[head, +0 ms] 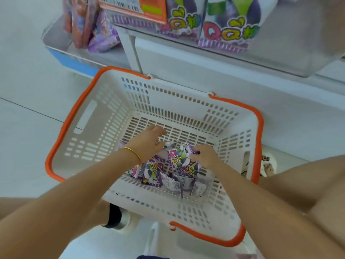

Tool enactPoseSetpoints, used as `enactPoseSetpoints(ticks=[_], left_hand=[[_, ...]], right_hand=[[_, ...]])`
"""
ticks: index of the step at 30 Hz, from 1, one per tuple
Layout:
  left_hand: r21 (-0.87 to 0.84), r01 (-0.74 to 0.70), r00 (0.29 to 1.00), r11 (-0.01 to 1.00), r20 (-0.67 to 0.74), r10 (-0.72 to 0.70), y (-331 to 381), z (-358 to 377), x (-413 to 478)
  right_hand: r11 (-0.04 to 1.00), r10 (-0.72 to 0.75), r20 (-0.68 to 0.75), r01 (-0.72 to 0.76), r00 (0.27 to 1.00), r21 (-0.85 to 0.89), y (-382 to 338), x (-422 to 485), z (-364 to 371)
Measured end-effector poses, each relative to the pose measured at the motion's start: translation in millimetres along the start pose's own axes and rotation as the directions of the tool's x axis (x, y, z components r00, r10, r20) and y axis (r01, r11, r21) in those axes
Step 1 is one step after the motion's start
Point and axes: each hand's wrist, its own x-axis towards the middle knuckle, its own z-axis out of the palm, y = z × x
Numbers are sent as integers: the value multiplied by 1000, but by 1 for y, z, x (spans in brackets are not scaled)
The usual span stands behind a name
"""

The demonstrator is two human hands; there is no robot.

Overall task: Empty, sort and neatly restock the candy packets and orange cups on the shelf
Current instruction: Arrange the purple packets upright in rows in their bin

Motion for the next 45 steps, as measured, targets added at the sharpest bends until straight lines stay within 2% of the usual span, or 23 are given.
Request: enactPoseSetpoints(ticks=[4, 7, 11, 12, 14, 15, 16, 17, 18, 19, 20, 21, 25, 28, 30, 33, 35, 39, 42, 45], left_hand=[[-76, 68, 991, 995, 116, -59, 18, -1, 4], [-221, 111, 975, 969, 211, -63, 25, -4, 3], [-445, 175, 959, 878, 279, -50, 24, -10, -2], [-465, 190, 958, 864, 279, -60, 21, -10, -3], [-496, 231, 964, 837, 237, -125, 10, -10, -4], [-517, 266, 961, 814, 209, -181, 3, -9, -5], [-548, 296, 955, 783, 186, -230, -2, -9, -7], [-585, 321, 947, 744, 179, -268, -7, -9, -8], [-623, 344, 938, 702, 188, -293, -9, -9, -8], [-662, 363, 929, 656, 206, -307, -12, -8, -8], [-697, 374, 924, 612, 226, -307, -12, -7, -9], [-722, 383, 920, 577, 245, -305, -11, -7, -9], [-762, 388, 918, 519, 266, -296, -4, -9, -9], [-794, 369, 924, 483, 259, -281, 9, -18, -12], [-822, 336, 933, 460, 224, -280, 20, -24, -15], [-821, 246, 953, 515, 109, -282, 34, -38, -21], [-760, 183, 957, 624, -8, -290, 46, -55, -28], [-599, 41, 937, 800, -254, -239, 68, -90, -47], [-529, -32, 923, 848, -342, -179, 79, -101, -60], [-517, -40, 922, 855, -348, -167, 85, -98, -65]], right_hand=[[977, -180, 156, 195, 971, -89, -49, -12, -48], [969, -247, 167, 244, 954, 38, -73, -25, -66], [944, -216, 122, 175, 969, 279, -77, -26, -63], [915, -195, 136, 130, 971, 383, -76, -26, -60], [785, -104, 140, -6, 985, 619, -70, -23, -47], [761, -30, 115, -52, 993, 647, -61, -19, -38], [815, 37, 82, -77, 996, 575, -48, -15, -29], [910, 73, 70, -95, 995, 405, -32, -13, -18], [971, 90, 119, -114, 989, 208, -17, -13, -6], [990, 109, 204, -124, 973, 65, -3, -14, 8], [989, 142, 272, -144, 952, -11, 7, -16, 21], [987, 161, 291, -157, 943, -39, 13, -17, 33], [983, 179, 203, -166, 963, -80, 20, -18, 48], [967, 249, 185, -255, 951, 8, 10, -25, 26], [986, 170, 111, -169, 979, -12, -1, -29, 7], [993, 61, 21, -62, 998, 97, -32, -46, -36], [981, -56, -8, 56, 998, 187, -58, -70, -73], [957, -215, -106, 231, 971, 175, -92, -123, -136], [911, -276, -93, 291, 957, 291, -109, -154, -162], [870, -352, -109, 368, 929, 327, -123, -175, -172]])
